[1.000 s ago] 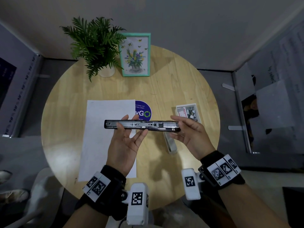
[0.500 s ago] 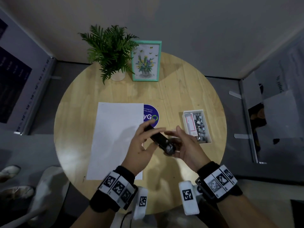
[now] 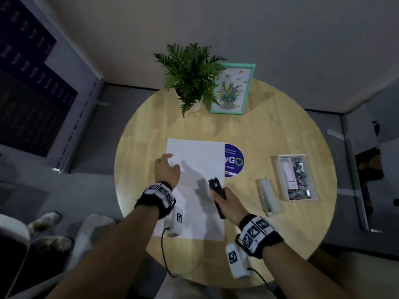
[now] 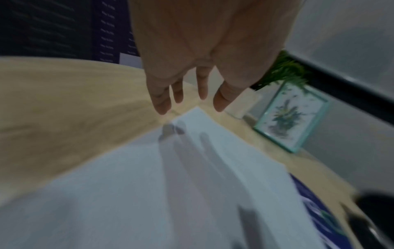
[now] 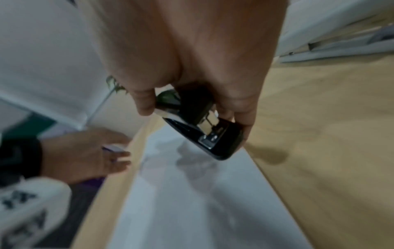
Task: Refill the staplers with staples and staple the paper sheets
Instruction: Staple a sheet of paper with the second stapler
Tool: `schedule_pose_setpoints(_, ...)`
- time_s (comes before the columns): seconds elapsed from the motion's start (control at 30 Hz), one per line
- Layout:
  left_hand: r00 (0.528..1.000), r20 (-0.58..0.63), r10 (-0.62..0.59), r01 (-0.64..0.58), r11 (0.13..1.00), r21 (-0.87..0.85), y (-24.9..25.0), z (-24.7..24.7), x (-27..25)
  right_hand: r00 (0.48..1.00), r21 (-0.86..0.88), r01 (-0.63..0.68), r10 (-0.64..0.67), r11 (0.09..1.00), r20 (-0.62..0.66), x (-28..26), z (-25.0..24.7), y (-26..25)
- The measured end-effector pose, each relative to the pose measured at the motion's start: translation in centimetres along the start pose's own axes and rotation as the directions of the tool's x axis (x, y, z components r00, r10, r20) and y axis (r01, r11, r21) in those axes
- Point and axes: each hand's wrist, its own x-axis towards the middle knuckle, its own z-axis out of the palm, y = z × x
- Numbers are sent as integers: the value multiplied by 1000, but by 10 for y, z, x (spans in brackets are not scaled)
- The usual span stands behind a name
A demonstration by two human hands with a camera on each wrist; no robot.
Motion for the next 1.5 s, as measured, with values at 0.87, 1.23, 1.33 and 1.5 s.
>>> schedule_pose_setpoints(0.87,847,403,346,-243,927,-285,85,-60,-37,866,738,496,-199,458,-459,-28,-51,-117)
schedule_pose_setpoints(1.23,760,343,553,-386,808,-446,137,-88,-113,592,106,689,-471,717,-654,-77,-40,-225)
schedule_pose_setpoints(1.33,745,347,569,-405,800,-442,140,-90,-118,605,84,667,-472,740,-642,-78,-40,-225)
schedule_pose_setpoints(1.5,747,335,575,-413,796,-443,144,-89,-124,609,79,664,-476,744,-634,-77,-42,-224)
